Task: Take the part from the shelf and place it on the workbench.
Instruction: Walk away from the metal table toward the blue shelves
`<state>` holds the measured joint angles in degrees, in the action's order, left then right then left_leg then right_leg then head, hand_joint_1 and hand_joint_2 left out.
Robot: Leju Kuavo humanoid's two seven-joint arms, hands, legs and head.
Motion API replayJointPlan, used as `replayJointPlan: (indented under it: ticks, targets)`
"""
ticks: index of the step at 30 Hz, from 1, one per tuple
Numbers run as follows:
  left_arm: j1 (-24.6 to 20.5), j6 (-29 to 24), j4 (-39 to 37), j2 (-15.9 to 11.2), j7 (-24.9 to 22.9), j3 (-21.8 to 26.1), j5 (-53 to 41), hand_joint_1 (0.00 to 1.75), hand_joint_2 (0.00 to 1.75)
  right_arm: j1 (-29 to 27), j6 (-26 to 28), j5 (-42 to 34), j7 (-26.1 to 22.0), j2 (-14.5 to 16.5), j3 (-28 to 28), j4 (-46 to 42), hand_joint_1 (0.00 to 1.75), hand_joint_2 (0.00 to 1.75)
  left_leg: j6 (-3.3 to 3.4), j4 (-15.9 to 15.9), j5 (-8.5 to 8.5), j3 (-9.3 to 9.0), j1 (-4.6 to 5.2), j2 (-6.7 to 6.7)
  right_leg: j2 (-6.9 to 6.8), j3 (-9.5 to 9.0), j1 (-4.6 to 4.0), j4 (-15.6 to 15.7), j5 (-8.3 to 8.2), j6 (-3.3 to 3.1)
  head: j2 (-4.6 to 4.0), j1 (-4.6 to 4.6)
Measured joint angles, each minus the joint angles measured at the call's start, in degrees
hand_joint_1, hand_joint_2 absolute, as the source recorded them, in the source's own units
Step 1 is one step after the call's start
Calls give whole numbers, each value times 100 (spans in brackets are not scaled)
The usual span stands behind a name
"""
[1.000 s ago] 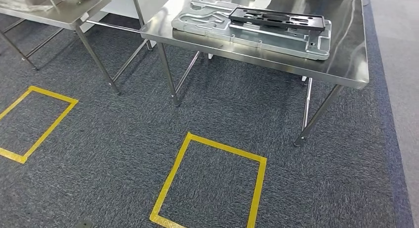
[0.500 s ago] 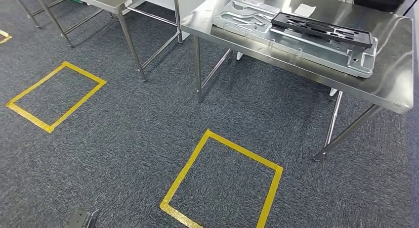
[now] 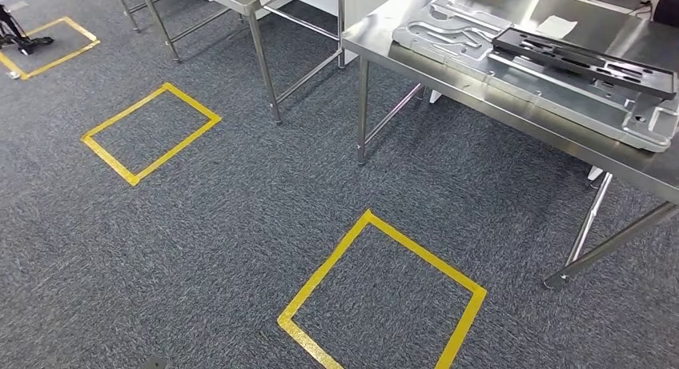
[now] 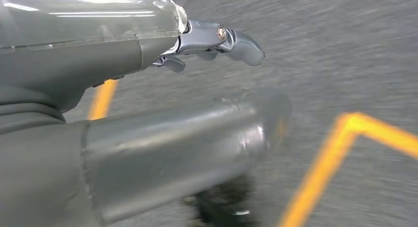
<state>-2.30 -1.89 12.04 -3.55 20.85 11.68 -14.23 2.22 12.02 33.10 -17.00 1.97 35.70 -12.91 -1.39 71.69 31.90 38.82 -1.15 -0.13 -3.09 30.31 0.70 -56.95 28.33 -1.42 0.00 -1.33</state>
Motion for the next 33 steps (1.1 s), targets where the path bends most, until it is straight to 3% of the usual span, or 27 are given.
replayJointPlan:
  ticks: [3, 5, 7, 8, 10, 12, 14, 15, 16, 17, 19, 21, 23, 25, 27, 29, 30, 31, 33]
  targets:
    - [71, -78, -4, 54, -127, -1, -41, 0, 0, -37, 75, 9, 426, 20, 100, 14, 0, 0, 33, -1111, -412, -613, 12, 235, -194, -10, -16, -47, 48, 80, 0, 1]
    - [77, -109, -5, 80, -146, 1, -52, 0, 0, -37, 112, 9, 607, 22, 168, 18, 0, 0, 87, -1354, -429, -718, 48, 300, -293, -22, -35, -57, 64, 147, 0, 12]
    - [111, -120, -11, 101, -159, 8, -55, 0, 0, -12, 138, 6, 770, 30, 249, 19, 0, 0, 152, -1366, -455, -703, 56, 197, -371, -52, -29, -40, 63, 215, 0, 15]
    - [130, -119, -16, 111, -161, 12, -56, 0, 0, -2, 145, 1, 815, 34, 287, 20, 0, 0, 191, -1391, -477, -706, 52, 142, -331, -62, -15, -61, 93, 255, 0, 20]
    - [126, -109, -22, 126, -138, 21, -61, 0, 0, -16, 131, -26, 763, 38, 355, 22, 0, 0, 271, -1442, -534, -715, 29, 40, -70, 54, 10, -362, 331, 304, 0, 46]
    - [101, -75, -22, 143, -50, 37, -80, 0, 0, -47, 59, -66, 576, 26, 440, 25, 0, 0, 319, -1449, -569, -678, 36, -69, 212, 403, 16, -1105, 744, 318, 0, 74]
    - [90, -27, -22, 170, 95, 54, -98, 0, 0, -59, -80, -109, 342, 1, 521, 24, 0, 0, 335, -1441, -585, -651, 54, -195, 287, 718, 9, -1723, 948, 316, 0, 80]
    - [86, -9, -22, 185, 198, 70, -93, 0, 0, -58, -189, -140, 202, -15, 559, 23, 0, 0, 335, -1434, -588, -646, 60, -259, 300, 741, 8, -1746, 877, 307, 0, 79]
    - [73, 2, -22, 201, 331, 95, -83, 0, 0, -54, -325, -178, 39, -31, 599, 23, 0, 0, 332, -1424, -590, -645, 63, -330, 319, 651, 7, -1538, 698, 292, -1, 80]
    - [45, 13, -21, 214, 502, 127, -70, 0, 0, -48, -502, -228, -171, -52, 650, 22, 0, 0, 328, -1411, -591, -644, 64, -401, 379, 474, 7, -1156, 459, 271, -1, 81]
    - [-67, 48, -15, 240, 879, 204, -39, 0, 0, -28, -919, -330, -669, -103, 762, 16, 0, 0, 291, -1372, -595, -620, 73, -548, 641, 124, 10, -381, 132, 223, -1, 84]
    - [-198, 85, 13, 257, 1138, 294, -11, 0, 0, 12, -1262, -383, -1096, -143, 865, -3, 0, 0, 219, -1358, -618, -571, 67, -673, 759, 12, -2, -93, 68, 190, 0, 86]
    - [-277, 102, 39, 260, 1237, 377, -11, 0, 0, 62, -1421, -383, -1316, -156, 919, -23, 0, 0, 147, -1364, -642, -534, 53, -734, 621, 3, -5, -57, 29, 139, 0, 88]
    - [-316, 108, 51, 260, 1271, 424, -27, 0, 0, 84, -1466, -371, -1377, -156, 936, -38, 0, 0, 98, -1158, -505, -434, 64, -479, 484, -23, 17, 5, -11, 62, 0, 65]
    - [-365, 108, 65, 264, 1305, 448, -58, 0, 0, 66, -1475, -344, -1396, -156, 956, -46, 0, 0, 59, -531, -147, -146, 62, -137, 323, -30, 17, 28, -22, 20, 0, 26]
    - [-401, 103, 72, 275, 1349, 468, -116, 0, 0, 50, -1449, -256, -1404, -156, 978, -47, 0, 0, 19, 130, 123, 157, 39, -41, 156, -17, 5, 15, -12, 11, 0, 9]
    - [-403, 97, 72, 280, 1367, 481, -159, 0, 0, 51, -1418, -184, -1395, -156, 984, -47, 0, 0, 4, 230, 116, 189, 29, -24, 77, -13, 3, 7, -4, 14, 0, 9]
    - [-402, 84, 72, 282, 1379, 501, -209, 0, 0, 55, -1376, -106, -1368, -156, 985, -47, 0, 0, -4, 79, -3, 93, 21, 3, 0, -16, 4, -3, 9, 23, 0, 9]
    - [-410, 47, 72, 286, 1384, 545, -309, 0, 0, 62, -1274, 38, -1242, -156, 986, -47, 0, 0, 1, -685, -334, -331, 20, 186, -142, -36, -1, -28, 46, 65, 0, 8]
